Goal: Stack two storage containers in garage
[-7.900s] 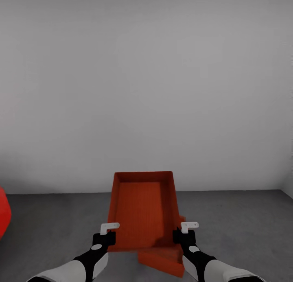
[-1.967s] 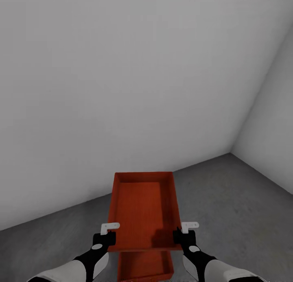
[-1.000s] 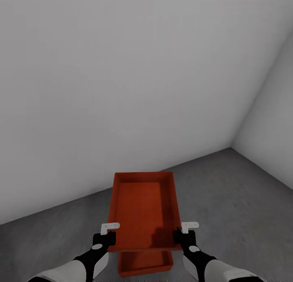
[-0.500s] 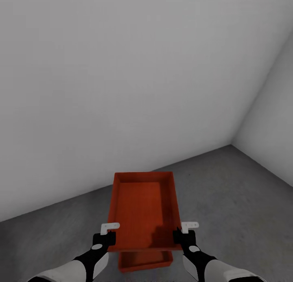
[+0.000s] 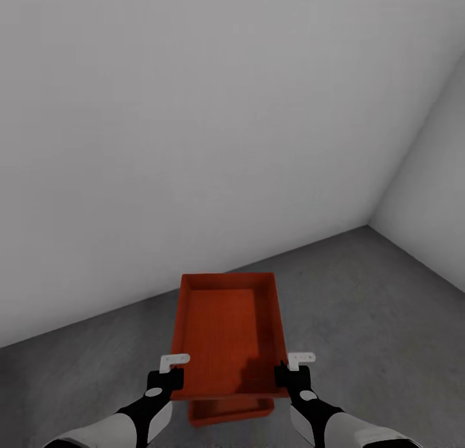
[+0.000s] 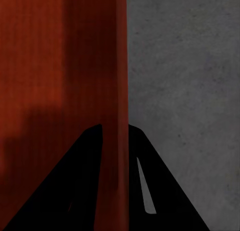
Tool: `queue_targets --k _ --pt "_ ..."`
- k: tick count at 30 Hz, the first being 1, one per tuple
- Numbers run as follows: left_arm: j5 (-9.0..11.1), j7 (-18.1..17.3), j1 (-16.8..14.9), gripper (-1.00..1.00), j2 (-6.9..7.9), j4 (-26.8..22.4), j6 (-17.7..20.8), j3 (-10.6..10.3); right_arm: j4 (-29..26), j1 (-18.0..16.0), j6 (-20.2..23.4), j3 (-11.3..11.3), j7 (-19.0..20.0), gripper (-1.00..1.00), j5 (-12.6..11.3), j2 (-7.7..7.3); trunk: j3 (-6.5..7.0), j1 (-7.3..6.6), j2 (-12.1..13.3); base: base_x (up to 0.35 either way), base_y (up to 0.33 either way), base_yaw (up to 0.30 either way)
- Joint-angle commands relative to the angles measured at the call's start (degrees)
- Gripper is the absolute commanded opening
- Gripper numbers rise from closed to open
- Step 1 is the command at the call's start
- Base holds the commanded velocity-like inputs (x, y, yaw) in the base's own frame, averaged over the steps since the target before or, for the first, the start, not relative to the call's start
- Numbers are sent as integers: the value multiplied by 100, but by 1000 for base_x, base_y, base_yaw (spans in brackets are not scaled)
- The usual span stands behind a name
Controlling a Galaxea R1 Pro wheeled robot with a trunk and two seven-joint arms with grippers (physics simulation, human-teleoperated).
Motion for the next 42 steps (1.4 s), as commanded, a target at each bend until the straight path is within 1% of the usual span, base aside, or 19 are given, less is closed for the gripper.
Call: queue_targets --k 1,42 --pt "15 93 -7 -100 -1 -5 -178 -20 21 -6 -23 -354 -13 -100 -109 133 -17 1 -8 0 0 0" --pt "5 93 -4 -100 -4 -5 -178 -20 20 -6 -27 -353 -13 -100 -108 133 -395 1 -8 0 0 0"
